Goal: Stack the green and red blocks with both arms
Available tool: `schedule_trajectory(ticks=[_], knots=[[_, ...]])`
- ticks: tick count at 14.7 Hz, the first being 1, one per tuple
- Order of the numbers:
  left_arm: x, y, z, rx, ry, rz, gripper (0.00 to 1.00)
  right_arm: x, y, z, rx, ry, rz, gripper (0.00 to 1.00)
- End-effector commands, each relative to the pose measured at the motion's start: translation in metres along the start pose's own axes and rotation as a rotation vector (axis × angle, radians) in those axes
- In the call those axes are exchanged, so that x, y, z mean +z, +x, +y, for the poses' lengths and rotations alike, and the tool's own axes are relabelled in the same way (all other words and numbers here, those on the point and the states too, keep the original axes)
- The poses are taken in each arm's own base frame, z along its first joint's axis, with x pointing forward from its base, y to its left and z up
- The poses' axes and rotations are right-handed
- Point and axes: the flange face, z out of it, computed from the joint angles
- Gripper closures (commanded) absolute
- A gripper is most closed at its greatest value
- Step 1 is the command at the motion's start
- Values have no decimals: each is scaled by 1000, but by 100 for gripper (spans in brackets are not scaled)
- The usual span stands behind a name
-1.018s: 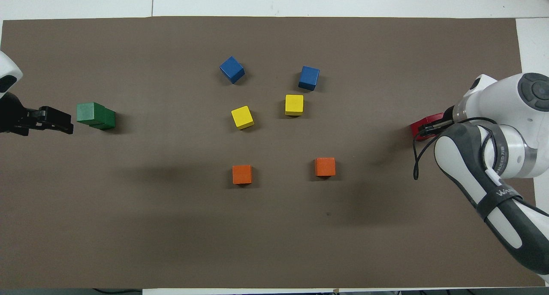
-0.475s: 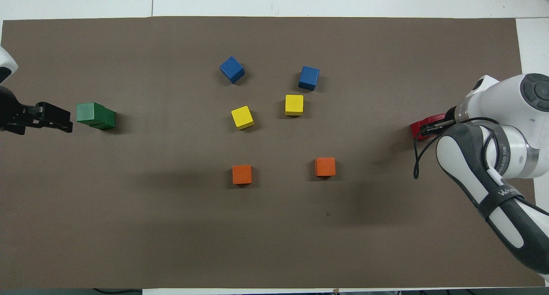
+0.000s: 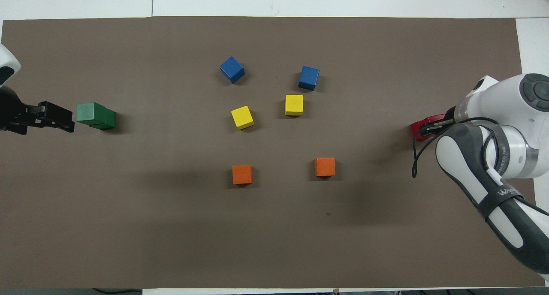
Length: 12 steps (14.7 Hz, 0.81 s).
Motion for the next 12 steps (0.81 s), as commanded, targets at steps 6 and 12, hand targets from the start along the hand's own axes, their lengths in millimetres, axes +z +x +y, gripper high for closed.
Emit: schedule_trajectory(ticks=[6, 12], knots=[[-17, -5, 15, -44, -15, 24, 0, 0, -2, -5, 10, -5, 1, 100], [-18, -8, 23, -27, -12, 12, 0, 0, -2, -5, 11, -5, 1, 31]])
